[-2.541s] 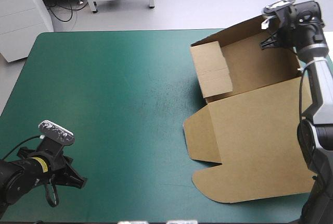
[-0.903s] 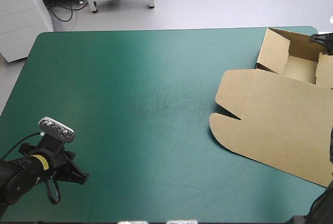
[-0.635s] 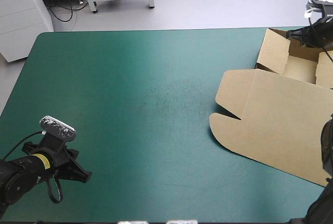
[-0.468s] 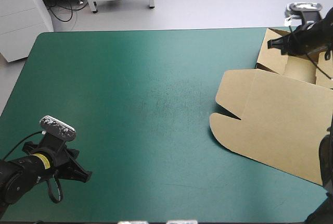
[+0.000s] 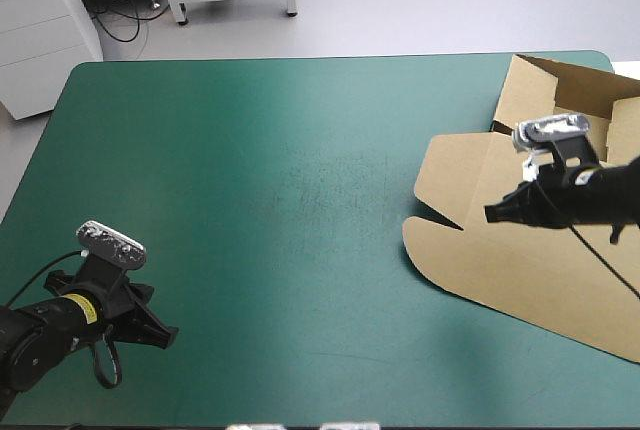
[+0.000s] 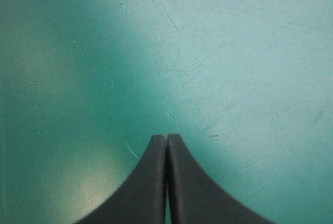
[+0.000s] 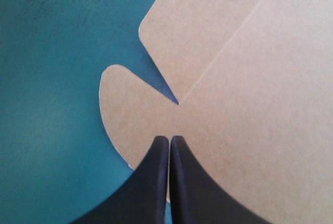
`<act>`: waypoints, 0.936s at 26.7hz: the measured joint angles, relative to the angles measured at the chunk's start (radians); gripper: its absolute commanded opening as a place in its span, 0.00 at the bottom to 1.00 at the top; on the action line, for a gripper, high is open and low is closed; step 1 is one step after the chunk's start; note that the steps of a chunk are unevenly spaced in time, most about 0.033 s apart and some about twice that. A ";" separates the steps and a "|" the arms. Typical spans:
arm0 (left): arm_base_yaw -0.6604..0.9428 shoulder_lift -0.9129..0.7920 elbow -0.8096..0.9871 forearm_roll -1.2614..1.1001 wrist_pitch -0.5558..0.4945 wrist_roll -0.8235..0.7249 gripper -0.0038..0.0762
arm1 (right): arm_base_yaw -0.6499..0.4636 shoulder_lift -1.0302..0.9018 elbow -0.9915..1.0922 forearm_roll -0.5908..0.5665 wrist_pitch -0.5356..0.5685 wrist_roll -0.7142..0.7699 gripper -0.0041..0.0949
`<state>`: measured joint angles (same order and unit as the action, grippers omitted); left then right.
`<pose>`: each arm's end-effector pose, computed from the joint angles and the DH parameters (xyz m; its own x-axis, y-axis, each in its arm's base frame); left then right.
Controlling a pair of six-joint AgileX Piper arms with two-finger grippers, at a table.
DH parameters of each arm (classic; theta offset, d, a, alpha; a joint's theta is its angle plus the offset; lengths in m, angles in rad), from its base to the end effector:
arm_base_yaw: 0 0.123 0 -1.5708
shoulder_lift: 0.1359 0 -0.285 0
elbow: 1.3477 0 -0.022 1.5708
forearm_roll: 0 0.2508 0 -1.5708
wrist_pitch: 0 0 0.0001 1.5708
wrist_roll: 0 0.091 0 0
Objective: Fold the box
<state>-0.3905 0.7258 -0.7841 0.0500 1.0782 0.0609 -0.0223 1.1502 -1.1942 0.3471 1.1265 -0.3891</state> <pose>0.1065 -0.0395 0.3244 -0.7098 0.3834 -0.5910 0.4174 0.9047 0.0856 0.2151 0.0232 0.3796 -0.7672 -0.2044 -0.6080 -0.3400 0.9334 0.1152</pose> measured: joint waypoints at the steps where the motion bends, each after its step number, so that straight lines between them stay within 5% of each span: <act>1: 0.000 0.000 0.000 -0.002 0.000 0.000 0.01 | 0.000 -0.036 0.030 0.000 -0.004 -0.002 0.03; 14: 0.000 0.000 0.009 -0.067 0.035 0.000 0.01 | 0.000 -0.439 0.316 -0.003 -0.005 -0.004 0.03; 25: 0.000 0.000 0.208 -0.085 0.028 0.000 0.01 | 0.000 -0.658 0.637 -0.003 -0.040 -0.049 0.03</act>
<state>-0.3905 0.7258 -0.5756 -0.0349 1.1058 0.0609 -0.0223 0.4922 -0.5570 0.3443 1.0868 -0.4385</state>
